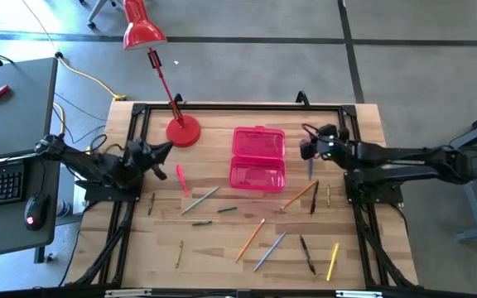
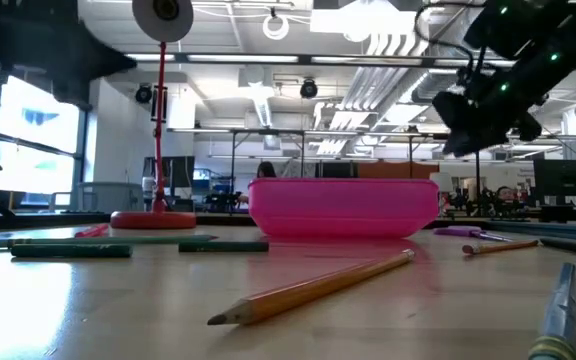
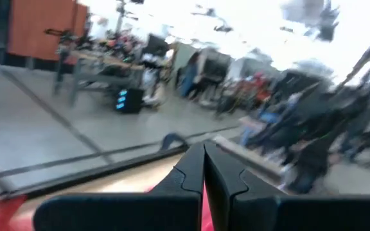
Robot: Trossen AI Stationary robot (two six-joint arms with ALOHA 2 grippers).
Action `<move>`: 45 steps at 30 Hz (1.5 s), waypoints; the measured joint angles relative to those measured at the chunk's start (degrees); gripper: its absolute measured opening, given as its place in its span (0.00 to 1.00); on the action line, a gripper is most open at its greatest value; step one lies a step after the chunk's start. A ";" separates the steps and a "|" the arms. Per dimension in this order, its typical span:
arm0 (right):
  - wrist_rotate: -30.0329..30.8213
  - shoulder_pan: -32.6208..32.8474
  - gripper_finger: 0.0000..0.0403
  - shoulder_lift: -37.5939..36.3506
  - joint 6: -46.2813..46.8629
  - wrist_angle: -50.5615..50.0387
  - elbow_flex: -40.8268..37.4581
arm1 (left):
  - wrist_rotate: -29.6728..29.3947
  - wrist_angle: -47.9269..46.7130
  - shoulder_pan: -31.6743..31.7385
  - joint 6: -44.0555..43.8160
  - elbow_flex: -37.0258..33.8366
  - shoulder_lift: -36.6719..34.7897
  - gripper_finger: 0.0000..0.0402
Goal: Pick & place school supplies into a supply box
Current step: Put the purple scissors into the red supply box
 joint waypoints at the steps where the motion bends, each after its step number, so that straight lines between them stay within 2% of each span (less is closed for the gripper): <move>1: -1.28 -0.93 0.27 2.06 0.07 -0.02 0.00 | 1.12 -0.45 0.00 0.90 1.23 0.34 0.10; 4: -2.38 -2.77 0.27 7.06 -1.39 -0.42 0.00 | 2.34 -3.05 -0.04 5.41 4.14 2.50 0.10; 7: 1.01 -3.99 0.27 10.57 1.06 0.53 0.02 | -2.74 -5.72 -0.04 9.18 7.15 4.99 0.10; 10: -1.13 -5.52 0.27 12.94 4.84 0.38 0.00 | -6.85 -8.65 -0.01 9.95 9.49 7.25 0.10; 14: -3.24 -7.04 0.27 15.49 6.16 -1.24 0.00 | -4.30 -11.32 -0.02 7.80 11.35 9.44 0.10; 20: -0.37 -8.30 0.27 17.50 6.14 -0.74 0.00 | -2.40 -10.53 -0.02 6.04 11.40 13.24 0.10; 23: -2.02 -9.26 0.27 18.13 6.49 -0.68 0.00 | -2.76 -9.31 -0.02 5.18 11.40 15.03 0.10; 30: -0.92 -11.82 0.27 21.14 7.68 -0.12 0.00 | -6.17 -9.67 -0.02 5.44 11.40 16.43 0.10; 38: -2.24 -14.00 0.27 28.55 7.64 4.13 0.00 | -6.36 -9.67 -0.02 5.43 11.40 16.38 0.10; 45: -0.45 -15.46 0.27 35.77 7.53 7.66 0.24 | -6.39 -9.67 -0.02 5.40 11.40 16.43 0.10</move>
